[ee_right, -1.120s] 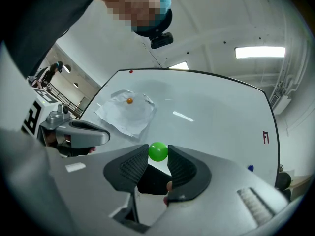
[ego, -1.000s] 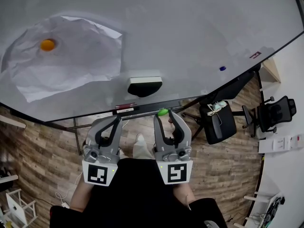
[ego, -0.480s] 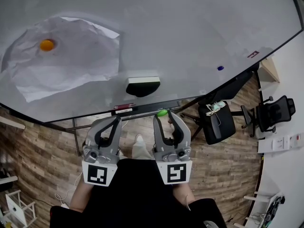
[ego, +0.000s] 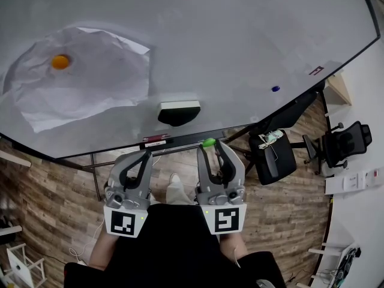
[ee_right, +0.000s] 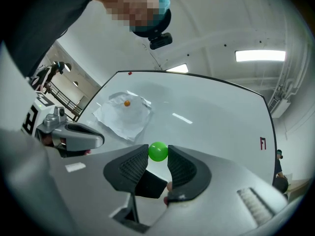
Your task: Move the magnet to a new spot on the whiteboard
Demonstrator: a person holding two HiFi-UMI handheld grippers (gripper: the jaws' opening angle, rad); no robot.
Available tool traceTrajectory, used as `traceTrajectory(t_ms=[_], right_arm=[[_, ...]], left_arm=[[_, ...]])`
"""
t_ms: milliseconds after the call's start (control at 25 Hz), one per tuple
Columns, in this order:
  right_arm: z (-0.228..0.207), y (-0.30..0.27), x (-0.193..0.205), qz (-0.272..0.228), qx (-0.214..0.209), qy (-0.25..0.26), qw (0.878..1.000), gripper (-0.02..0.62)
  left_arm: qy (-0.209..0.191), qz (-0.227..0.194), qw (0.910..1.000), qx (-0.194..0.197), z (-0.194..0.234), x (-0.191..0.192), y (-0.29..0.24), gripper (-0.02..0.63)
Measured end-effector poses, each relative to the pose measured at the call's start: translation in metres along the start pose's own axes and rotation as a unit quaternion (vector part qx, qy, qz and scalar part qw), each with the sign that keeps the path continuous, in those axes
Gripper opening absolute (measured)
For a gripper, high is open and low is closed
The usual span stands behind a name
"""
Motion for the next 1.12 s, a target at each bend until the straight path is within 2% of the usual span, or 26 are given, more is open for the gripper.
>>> traceTrajectory(t_ms=[1120], right_arm=[[-0.053,-0.044,-0.062,-0.048,0.011,0.065,0.997,0.127]], left_arm=[[-0.002,0.000,1.0000,-0.003,0.003,0.008,-0.016,0.002]])
Point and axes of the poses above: the fingertips, and each gripper's own axes: y backward along the fingers, z to its left, x out of its underside, the point moved 1 cm from there along y, backward along the fingers, and after that the axes turned 1 degree about -y, right-handed, at the moved point
